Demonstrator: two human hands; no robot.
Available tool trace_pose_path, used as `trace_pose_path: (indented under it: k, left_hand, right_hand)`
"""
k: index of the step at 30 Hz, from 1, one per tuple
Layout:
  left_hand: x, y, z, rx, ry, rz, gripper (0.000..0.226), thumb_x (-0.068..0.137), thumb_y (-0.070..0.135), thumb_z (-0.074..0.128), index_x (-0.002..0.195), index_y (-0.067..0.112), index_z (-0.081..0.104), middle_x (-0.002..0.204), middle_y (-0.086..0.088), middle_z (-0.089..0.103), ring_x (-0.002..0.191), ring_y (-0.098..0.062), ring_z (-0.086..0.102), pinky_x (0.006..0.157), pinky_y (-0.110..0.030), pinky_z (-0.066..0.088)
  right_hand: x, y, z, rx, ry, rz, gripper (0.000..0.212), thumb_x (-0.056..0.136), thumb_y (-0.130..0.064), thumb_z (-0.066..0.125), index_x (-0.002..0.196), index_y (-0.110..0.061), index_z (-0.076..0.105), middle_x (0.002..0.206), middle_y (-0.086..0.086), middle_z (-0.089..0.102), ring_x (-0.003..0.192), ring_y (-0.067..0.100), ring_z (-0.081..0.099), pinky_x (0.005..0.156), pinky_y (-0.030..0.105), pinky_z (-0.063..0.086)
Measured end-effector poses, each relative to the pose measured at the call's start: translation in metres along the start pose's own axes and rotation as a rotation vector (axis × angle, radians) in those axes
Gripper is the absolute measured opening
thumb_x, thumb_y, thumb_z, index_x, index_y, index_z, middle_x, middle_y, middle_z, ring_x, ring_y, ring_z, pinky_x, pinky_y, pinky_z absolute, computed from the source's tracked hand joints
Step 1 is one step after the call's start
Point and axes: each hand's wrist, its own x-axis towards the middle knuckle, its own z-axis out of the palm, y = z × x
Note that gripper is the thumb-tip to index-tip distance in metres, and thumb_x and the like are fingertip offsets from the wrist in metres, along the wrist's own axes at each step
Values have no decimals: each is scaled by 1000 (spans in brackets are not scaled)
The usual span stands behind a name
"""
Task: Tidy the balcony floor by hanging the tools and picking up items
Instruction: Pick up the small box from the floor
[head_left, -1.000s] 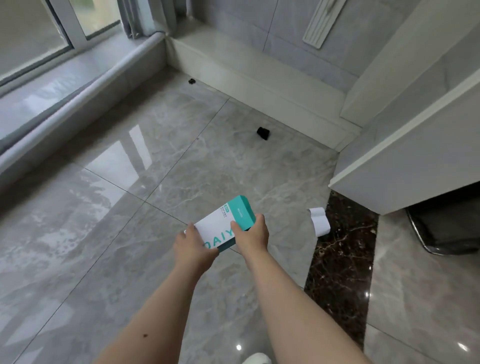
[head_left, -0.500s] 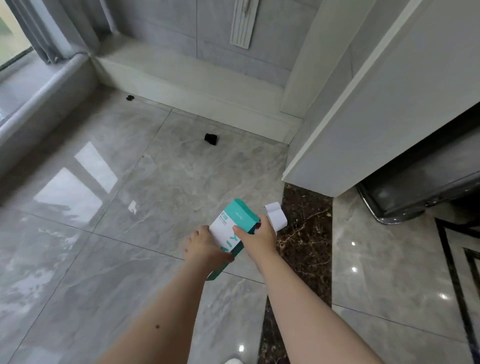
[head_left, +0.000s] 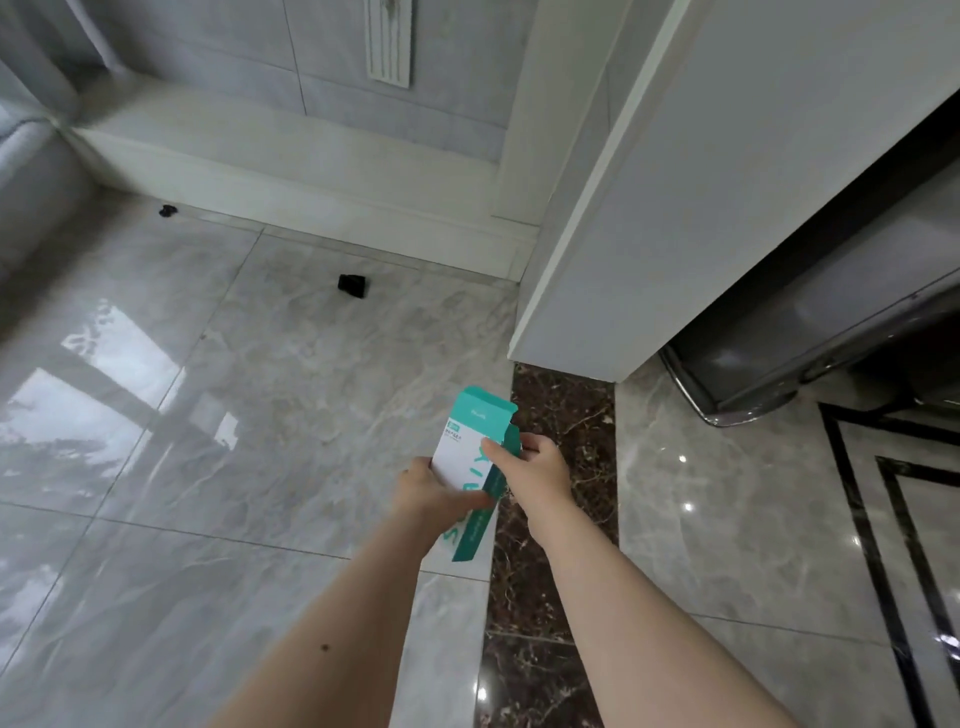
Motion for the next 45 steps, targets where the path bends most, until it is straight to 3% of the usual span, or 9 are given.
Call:
trace_pose_path:
  k: [5,9,14,18,23,28,33,40,45]
  left_hand:
    - [6,20,24,6,-85,-15,86,60,19,87,130,17,38,106,1,50,103,-20,56,82,-34,50]
    - [21,28,45,-11,-165,18,87,69,23,83,141,17,33,131,-5,53,116,-24,56,97,-41,50]
    - [42,41,75,-40,-182,13,75,84,24,70,146,16,28,145,-9,41,108,-21,52,76,-28,42]
    - [68,54,94,-34,-152,-26,74,85,18,68,146,15,25,146,-9,40,127,-27,49,78,-30,42]
    - [113,70,100,11,-111,-77,74,86,18,67,146,15,24,144,-11,41,116,-25,50,78,-30,41]
    - [153,79,107,51,-61,-129,73,84,20,69,144,16,27,147,-10,40,127,-29,48,95,-38,46]
    - [184,69,120,53,-48,-139,71,86,18,67,145,14,28,146,-11,40,128,-31,47,101,-39,43]
    - [230,54,155,19,-35,-121,73,84,16,69,145,14,28,146,-12,41,111,-24,52,83,-30,44]
    - [272,35,177,-25,57,-127,70,85,13,67,144,13,30,144,-11,43,120,-26,51,76,-27,41]
  right_hand:
    - [15,-1,-26,-11,47,-16,44,82,-25,73,120,-12,57,123,7,67,105,19,68,54,14,49]
    - [32,-3,-47,-15,90,-41,43,84,-23,71,123,-11,56,124,7,66,106,19,67,51,11,46]
    - [62,1,-68,-64,182,-59,40,85,-24,70,121,-15,55,125,5,64,108,20,66,55,13,47]
    - [96,6,-72,-105,242,-42,35,86,-24,69,117,-18,55,125,5,64,106,21,67,60,17,52]
    - [139,1,-65,-162,264,-12,39,87,-26,67,122,-18,52,129,5,60,111,21,65,67,20,50]
    - [179,1,-61,-198,254,23,43,88,-25,65,127,-17,49,134,6,56,119,21,59,89,31,52]
    - [211,11,-60,-198,259,46,44,89,-24,64,129,-19,45,137,6,53,122,22,58,90,31,51]
    - [264,43,-60,-232,279,24,51,92,-21,60,137,-20,36,145,7,45,130,24,52,95,35,52]
    - [302,69,-57,-253,226,6,50,93,-19,57,137,-19,33,146,9,42,132,25,49,99,41,52]
